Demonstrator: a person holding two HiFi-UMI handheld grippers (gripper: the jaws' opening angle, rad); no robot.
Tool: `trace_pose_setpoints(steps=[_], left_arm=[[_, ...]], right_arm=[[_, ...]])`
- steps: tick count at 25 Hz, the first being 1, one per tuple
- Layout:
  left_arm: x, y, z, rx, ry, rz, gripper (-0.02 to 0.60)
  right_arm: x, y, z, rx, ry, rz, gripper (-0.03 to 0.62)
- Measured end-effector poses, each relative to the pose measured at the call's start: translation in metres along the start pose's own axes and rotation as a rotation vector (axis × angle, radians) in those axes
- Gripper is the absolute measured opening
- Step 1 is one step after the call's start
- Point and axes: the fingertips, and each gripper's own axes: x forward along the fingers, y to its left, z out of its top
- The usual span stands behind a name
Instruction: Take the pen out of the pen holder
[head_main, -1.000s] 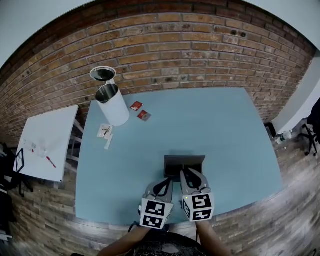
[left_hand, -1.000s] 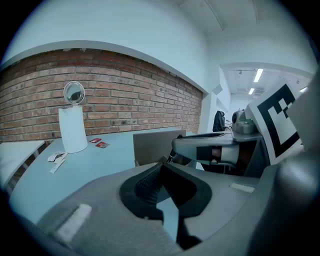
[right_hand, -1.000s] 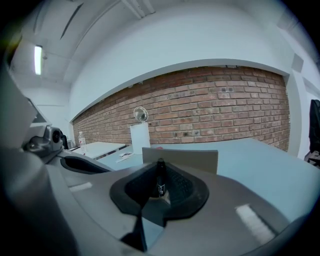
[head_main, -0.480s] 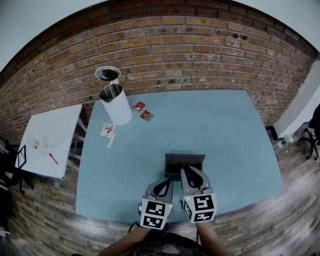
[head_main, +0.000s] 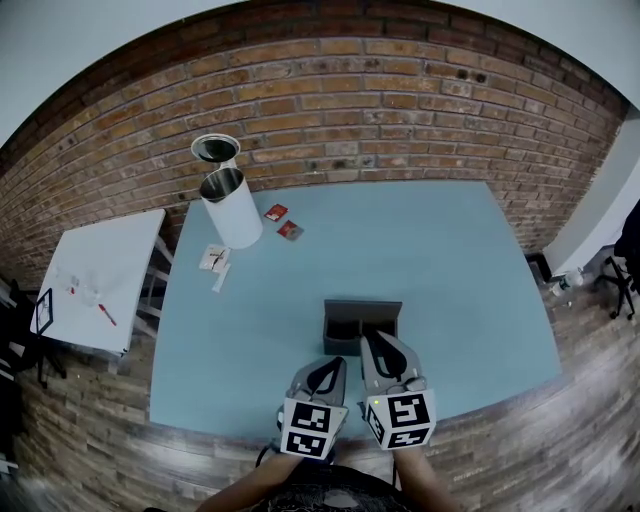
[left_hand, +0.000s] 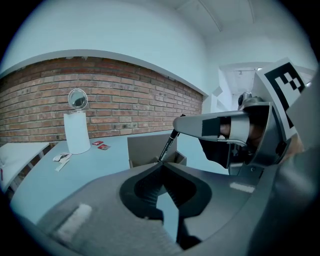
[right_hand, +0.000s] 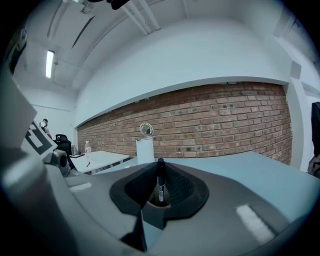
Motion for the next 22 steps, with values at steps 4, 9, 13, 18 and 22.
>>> trace_pose_setpoints(steps=[4, 9, 13, 18, 22], left_arm=[[-0.005, -0.012, 0.002, 0.004, -0.011, -0.007, 0.005], [-0.012, -0.023, 0.000, 0.004, -0.021, -0.004, 0.005], [-0.018, -0.030, 0.003, 0.001, -0.039, -0.002, 0.005], [-0.026, -0.040, 0.006, 0.000, -0.056, -0.001, 0.005], [-0.031, -0.046, 0.008, -0.001, -0.069, 0.001, 0.005]], right_arm=[[-0.012, -0.001, 0.000, -0.002, -0.005, -0.001, 0.049], [-0.025, 0.002, -0.006, -0.010, 0.003, 0.005, 0.049], [-0.035, 0.006, -0.010, -0.017, 0.011, 0.014, 0.049], [-0.047, 0.010, -0.015, -0.020, 0.024, 0.024, 0.049], [-0.055, 0.012, -0.019, -0.024, 0.035, 0.027, 0.049]])
